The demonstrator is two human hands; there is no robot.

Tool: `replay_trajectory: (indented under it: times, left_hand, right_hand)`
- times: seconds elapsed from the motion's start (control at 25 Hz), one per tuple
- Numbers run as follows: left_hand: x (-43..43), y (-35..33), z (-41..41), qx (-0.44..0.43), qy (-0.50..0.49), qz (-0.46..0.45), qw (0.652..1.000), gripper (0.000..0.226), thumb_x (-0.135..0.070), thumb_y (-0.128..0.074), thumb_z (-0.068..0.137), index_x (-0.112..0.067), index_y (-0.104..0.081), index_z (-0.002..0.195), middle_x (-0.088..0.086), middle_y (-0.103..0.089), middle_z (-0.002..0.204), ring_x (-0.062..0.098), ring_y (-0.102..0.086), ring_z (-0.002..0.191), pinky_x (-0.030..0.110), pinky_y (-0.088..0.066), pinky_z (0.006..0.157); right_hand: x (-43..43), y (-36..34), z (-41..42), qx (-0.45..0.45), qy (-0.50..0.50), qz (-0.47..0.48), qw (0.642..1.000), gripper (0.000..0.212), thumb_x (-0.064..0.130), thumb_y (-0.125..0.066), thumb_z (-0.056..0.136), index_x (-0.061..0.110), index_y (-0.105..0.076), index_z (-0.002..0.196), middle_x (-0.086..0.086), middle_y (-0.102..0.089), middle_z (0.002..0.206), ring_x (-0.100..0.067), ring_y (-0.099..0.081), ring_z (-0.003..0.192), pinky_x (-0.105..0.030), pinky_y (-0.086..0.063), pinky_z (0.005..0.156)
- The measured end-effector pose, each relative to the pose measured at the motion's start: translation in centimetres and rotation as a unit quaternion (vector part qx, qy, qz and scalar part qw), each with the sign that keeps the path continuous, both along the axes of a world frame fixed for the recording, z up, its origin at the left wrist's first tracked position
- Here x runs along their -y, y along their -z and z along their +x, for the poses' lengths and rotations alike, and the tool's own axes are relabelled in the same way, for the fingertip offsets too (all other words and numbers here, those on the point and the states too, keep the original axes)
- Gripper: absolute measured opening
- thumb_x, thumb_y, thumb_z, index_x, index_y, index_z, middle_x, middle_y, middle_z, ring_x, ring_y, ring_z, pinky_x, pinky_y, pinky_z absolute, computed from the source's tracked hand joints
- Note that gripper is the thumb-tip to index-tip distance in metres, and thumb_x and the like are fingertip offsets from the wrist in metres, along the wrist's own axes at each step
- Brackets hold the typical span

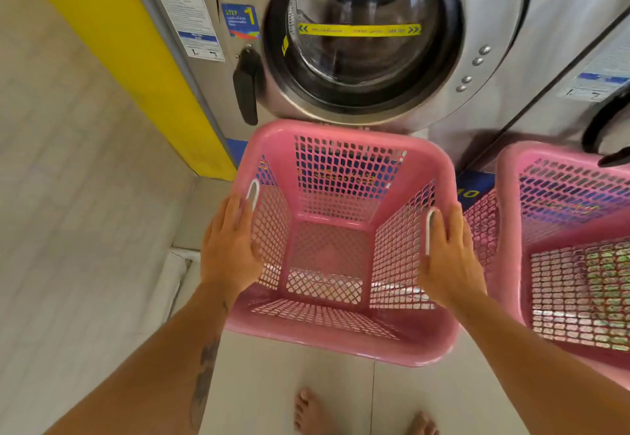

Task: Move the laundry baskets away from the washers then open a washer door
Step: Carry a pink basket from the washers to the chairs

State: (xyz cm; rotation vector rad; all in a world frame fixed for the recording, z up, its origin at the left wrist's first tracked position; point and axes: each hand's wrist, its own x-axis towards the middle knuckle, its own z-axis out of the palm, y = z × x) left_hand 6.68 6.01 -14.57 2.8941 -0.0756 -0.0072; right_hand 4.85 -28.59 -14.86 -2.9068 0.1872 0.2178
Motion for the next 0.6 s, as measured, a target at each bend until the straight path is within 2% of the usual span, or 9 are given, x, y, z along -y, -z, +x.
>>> replay_trajectory:
  times: [0.16,0.36,0.48,0.6]
  left_hand:
    - [-0.5,2.4,-0.3,0.011,-0.013,0.024,1.000,0.085,-0.001,-0.061,0.073,-0.004,-0.025,0.150,0.015,-0.020,0.159,0.035,-0.020,0.145,0.052,-0.039,0.105]
    - [-0.2,2.4,-1.8,0.019,-0.019,0.055,0.998,0.093,0.004,-0.069,0.066,0.000,-0.025,0.148,0.019,-0.024,0.156,0.039,-0.023,0.143,0.055,-0.042,0.100]
    - [-0.8,2.6,-6.2,0.003,-0.039,0.087,0.995,0.101,0.004,-0.074,0.059,0.000,-0.025,0.148,0.020,-0.026,0.155,0.039,-0.025,0.142,0.055,-0.048,0.091]
    - [-2.3,1.9,-11.5,-0.009,-0.063,0.092,0.994,0.102,0.003,-0.071,0.060,-0.003,-0.022,0.149,0.016,-0.025,0.156,0.036,-0.024,0.143,0.055,-0.051,0.088]
  right_hand:
    - [0.4,1.7,-0.5,0.030,0.017,0.005,0.999,0.089,-0.001,-0.060,0.068,0.016,-0.021,0.147,-0.003,0.001,0.161,-0.038,-0.019,0.143,-0.060,-0.047,0.090]
    - [0.4,1.1,-1.5,0.028,0.004,0.006,1.000,0.087,-0.003,-0.058,0.069,0.012,-0.023,0.148,-0.004,0.003,0.161,-0.034,-0.014,0.144,-0.053,-0.050,0.091]
    - [-0.1,0.7,-3.7,0.018,-0.019,-0.002,1.000,0.083,-0.002,-0.057,0.070,0.009,-0.026,0.145,-0.009,0.001,0.160,-0.035,-0.014,0.145,-0.051,-0.053,0.087]
    - [-1.3,0.1,-7.5,0.003,-0.048,0.006,0.999,0.077,-0.003,-0.054,0.072,0.007,-0.028,0.144,-0.013,-0.004,0.160,-0.038,-0.014,0.144,-0.051,-0.050,0.094]
